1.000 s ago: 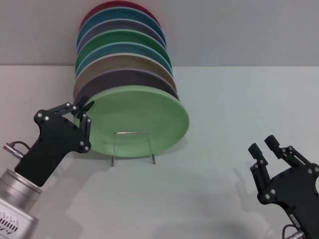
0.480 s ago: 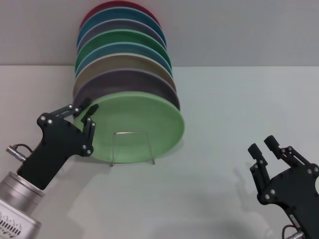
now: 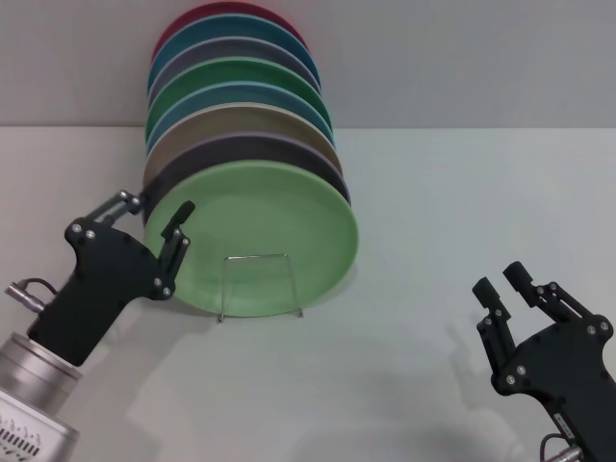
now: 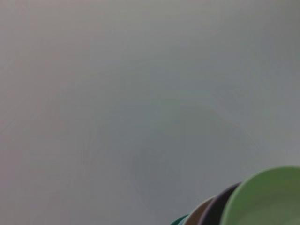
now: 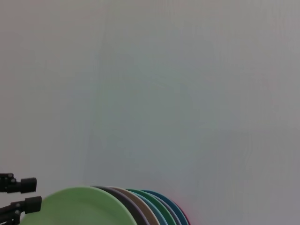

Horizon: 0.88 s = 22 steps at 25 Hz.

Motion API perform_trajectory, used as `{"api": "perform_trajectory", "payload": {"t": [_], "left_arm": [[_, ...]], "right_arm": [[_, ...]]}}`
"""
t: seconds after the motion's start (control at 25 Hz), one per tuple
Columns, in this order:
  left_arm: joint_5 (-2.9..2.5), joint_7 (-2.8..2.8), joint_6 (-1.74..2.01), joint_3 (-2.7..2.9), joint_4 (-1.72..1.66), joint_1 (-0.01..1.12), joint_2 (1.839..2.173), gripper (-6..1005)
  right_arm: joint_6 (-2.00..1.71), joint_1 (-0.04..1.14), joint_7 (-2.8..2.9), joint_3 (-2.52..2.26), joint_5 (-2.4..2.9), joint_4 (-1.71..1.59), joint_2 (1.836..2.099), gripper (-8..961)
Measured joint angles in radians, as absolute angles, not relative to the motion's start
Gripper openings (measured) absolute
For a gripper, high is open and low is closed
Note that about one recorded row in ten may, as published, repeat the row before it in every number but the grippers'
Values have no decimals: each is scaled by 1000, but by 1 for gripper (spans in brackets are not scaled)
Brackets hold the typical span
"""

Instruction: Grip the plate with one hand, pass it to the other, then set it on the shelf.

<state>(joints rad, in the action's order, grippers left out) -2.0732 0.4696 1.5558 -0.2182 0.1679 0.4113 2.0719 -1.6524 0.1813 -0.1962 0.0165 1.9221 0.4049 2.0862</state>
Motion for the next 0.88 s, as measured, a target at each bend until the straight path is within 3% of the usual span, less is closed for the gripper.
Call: {"api": "perform_trajectory", "payload": {"t": [0.36,0.6,0.88], "left_arm": [[-2077,335,1782,-237,169,351,2069,473],[-2073,-7,1917,-334,156,293,2065,493],[-2072,-126,1919,-388,136,269,2062,586]], "right_arm": [[-1654,196,-196,19,1928,407,2087,288],[-1711,202,-196,21,1929,417,2088,289],[-1811,190,-196,31,1923,401,2084,289]]}}
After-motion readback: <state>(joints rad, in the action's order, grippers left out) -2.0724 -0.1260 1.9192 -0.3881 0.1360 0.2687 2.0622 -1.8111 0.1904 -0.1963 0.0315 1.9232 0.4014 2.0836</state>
